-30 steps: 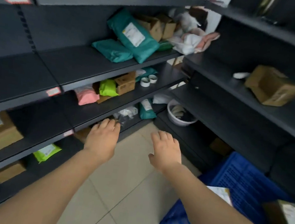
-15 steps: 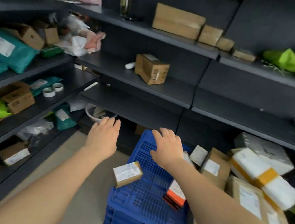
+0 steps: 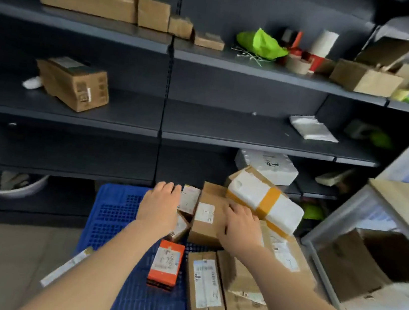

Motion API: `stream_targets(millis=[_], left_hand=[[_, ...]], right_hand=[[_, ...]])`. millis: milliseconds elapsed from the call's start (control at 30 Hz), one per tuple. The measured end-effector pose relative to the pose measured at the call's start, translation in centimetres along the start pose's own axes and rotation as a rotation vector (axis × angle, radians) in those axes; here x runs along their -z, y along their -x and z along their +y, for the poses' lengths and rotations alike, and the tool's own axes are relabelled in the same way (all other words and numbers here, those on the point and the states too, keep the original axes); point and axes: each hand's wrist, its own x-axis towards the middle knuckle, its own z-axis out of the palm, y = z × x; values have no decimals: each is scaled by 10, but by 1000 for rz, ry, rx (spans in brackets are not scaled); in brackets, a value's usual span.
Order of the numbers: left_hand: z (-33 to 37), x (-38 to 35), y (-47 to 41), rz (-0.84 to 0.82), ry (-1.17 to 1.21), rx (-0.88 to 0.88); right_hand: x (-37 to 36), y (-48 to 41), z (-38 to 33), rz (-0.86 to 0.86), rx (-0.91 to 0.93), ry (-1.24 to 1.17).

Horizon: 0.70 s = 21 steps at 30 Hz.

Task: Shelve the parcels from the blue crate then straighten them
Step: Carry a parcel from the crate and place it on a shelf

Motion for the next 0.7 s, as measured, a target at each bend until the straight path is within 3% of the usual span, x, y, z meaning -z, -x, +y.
stream_targets(millis=[167, 333, 500, 700], left_hand=[[58, -40, -27, -112, 70, -121], [113, -87, -36, -279, 183, -113], [161, -138, -40, -484, 413, 131], [198, -179, -32, -604, 760, 408]], right_hand=[[-33, 2, 68, -117, -131, -43], [-68, -2, 125, -238, -197, -98], [-100, -13, 166, -316, -236, -242], [-137, -19, 194, -386, -331, -618]])
